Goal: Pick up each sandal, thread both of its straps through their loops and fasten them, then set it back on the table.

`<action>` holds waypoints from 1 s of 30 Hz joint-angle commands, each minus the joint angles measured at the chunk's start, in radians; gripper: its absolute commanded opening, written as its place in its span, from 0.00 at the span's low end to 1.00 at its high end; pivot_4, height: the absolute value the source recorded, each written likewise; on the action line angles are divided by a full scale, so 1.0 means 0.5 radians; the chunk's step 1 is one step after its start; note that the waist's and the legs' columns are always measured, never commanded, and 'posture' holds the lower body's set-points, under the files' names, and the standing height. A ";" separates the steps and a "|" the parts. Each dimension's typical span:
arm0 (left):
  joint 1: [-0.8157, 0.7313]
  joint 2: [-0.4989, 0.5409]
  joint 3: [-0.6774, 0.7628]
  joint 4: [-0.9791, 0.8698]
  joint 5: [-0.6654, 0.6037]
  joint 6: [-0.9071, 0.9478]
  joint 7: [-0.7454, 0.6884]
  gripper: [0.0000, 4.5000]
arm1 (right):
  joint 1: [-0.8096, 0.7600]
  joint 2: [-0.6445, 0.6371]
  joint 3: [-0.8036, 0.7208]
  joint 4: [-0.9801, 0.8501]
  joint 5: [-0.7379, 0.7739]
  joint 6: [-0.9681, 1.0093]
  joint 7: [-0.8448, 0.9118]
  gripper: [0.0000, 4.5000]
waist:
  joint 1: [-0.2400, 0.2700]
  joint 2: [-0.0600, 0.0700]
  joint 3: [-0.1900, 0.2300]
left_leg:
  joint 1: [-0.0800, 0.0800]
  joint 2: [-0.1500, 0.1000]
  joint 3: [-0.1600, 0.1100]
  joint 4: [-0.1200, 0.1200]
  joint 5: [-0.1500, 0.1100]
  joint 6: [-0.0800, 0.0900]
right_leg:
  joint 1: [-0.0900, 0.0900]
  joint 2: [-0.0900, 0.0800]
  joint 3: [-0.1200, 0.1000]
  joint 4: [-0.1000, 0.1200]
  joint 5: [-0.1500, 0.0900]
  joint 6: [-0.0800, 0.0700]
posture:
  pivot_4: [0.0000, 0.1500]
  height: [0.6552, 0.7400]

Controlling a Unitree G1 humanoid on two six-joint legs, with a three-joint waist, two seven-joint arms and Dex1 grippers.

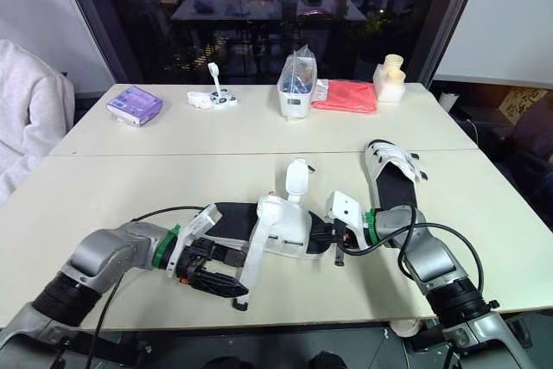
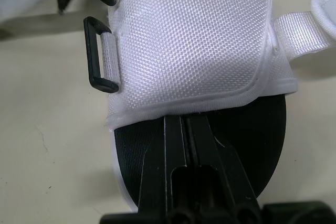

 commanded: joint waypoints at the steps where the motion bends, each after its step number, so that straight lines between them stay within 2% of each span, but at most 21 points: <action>1: -0.023 -0.047 0.010 0.015 0.009 0.021 0.007 0.99 | 0.015 -0.011 0.026 0.003 -0.036 0.036 -0.004 0.00 | 0.000 0.000 0.000 | 0.000 0.000 0.000 0.000 0.000 0.000 | 0.000 0.000 0.000 0.000 0.000 0.000 | 1.00 1.00; 8: -0.012 -0.163 0.065 0.049 -0.007 0.074 0.076 0.99 | 0.018 -0.014 0.027 0.001 -0.042 0.029 -0.005 0.00 | 0.000 0.000 0.000 | 0.000 0.000 0.000 0.000 0.000 0.000 | 0.000 -0.002 0.000 0.000 0.000 -0.001 | 1.00 1.00; 9: -0.011 -0.167 0.066 0.044 -0.004 0.079 0.078 0.91 | 0.021 -0.015 0.029 0.000 -0.044 0.028 -0.006 0.00 | 0.000 0.000 0.000 | 0.000 0.000 0.000 0.000 0.000 0.000 | 0.000 -0.002 0.000 0.000 0.000 -0.001 | 1.00 1.00; 11: -0.005 -0.164 0.064 0.028 0.004 0.086 0.071 0.80 | 0.024 -0.015 0.029 -0.003 -0.045 0.028 -0.008 0.00 | 0.000 0.000 0.000 | 0.000 0.000 0.000 0.000 0.000 0.000 | 0.000 -0.003 0.000 0.000 0.000 -0.001 | 1.00 1.00; 15: 0.001 -0.130 0.054 0.018 -0.006 0.120 0.032 0.33 | 0.021 -0.011 0.033 0.001 -0.048 0.027 -0.012 0.00 | -0.001 0.000 0.000 | 0.000 0.000 0.000 0.000 0.000 0.000 | 0.000 -0.004 0.000 0.000 0.001 -0.002 | 1.00 1.00; 18: 0.007 -0.095 0.038 -0.007 -0.012 0.150 -0.009 0.01 | 0.019 -0.009 0.034 0.004 -0.049 0.026 -0.015 0.00 | -0.001 0.000 0.000 | 0.000 0.000 0.000 0.000 0.000 0.000 | -0.001 -0.006 0.000 0.000 0.001 -0.002 | 1.00 1.00; 22: -0.028 -0.083 0.059 0.002 -0.055 0.242 -0.022 0.01 | 0.014 -0.009 0.038 0.007 -0.054 0.024 -0.015 0.00 | -0.001 0.000 0.000 | 0.000 0.000 0.000 0.000 0.000 0.000 | -0.002 -0.010 0.000 0.000 0.001 -0.003 | 1.00 1.00; 30: -0.397 -0.334 0.361 0.355 -0.255 0.439 0.074 0.01 | 0.008 -0.009 0.040 0.014 -0.058 0.023 -0.013 0.00 | 0.001 0.000 0.000 | 0.000 -0.002 -0.001 0.000 0.000 0.000 | -0.001 -0.009 -0.001 -0.001 0.002 -0.004 | 1.00 1.00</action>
